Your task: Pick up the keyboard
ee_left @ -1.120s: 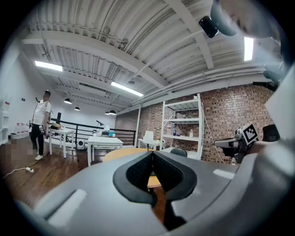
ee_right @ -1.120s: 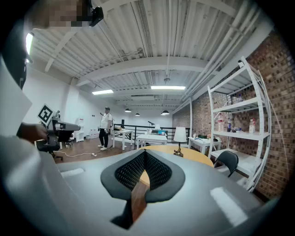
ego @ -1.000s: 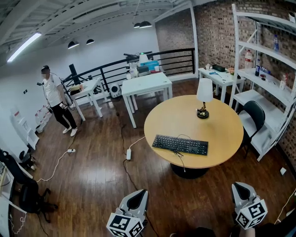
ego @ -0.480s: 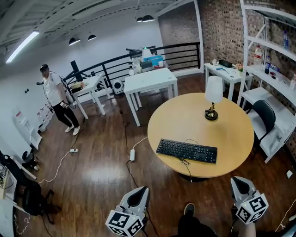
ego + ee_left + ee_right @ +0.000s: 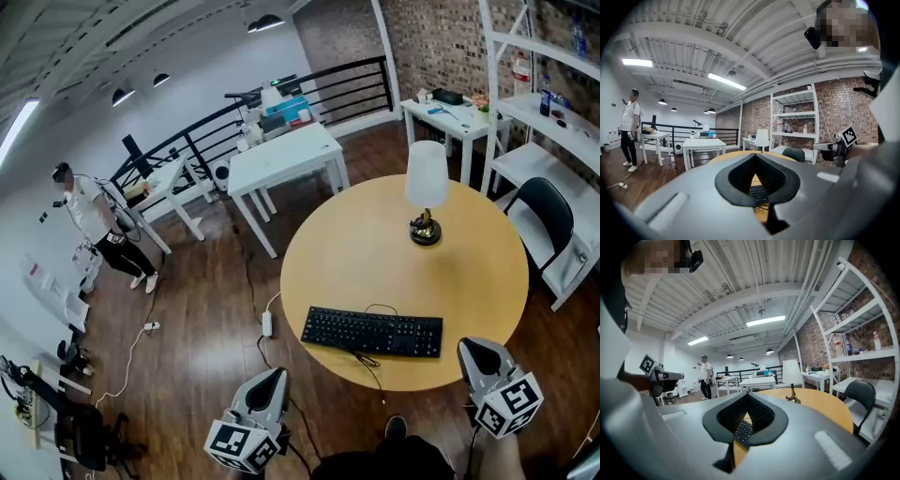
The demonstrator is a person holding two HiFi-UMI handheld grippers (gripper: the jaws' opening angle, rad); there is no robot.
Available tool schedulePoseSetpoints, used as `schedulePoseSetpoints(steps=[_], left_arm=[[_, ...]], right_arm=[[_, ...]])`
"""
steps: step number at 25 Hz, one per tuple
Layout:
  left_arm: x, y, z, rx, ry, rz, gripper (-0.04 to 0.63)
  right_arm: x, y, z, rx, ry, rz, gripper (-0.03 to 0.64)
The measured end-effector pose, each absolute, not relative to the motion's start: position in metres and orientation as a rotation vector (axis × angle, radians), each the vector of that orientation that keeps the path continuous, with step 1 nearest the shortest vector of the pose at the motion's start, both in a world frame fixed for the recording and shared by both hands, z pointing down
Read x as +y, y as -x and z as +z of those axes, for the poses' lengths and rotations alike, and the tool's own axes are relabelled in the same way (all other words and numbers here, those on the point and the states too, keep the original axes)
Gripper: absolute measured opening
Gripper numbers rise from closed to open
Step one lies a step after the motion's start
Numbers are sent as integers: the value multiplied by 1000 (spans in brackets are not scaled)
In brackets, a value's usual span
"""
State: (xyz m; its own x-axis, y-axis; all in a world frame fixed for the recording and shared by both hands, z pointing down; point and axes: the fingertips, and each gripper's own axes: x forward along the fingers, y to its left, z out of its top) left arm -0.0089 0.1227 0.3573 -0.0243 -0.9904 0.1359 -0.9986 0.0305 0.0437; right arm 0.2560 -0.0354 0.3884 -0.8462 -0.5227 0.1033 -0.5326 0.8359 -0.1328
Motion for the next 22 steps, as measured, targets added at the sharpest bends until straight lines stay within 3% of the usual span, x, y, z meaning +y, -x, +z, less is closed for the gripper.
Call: schedulePoseSetpoints(steps=[11,22], left_arm=[[3,89,428,-1928,-2129,237,42],[-71,176,443,-1696,-2284,264,44]], right_arm=[[-120,-203,428,-2830,-974,329,2],[-144,-149,421,-2711,-1235,491,2]])
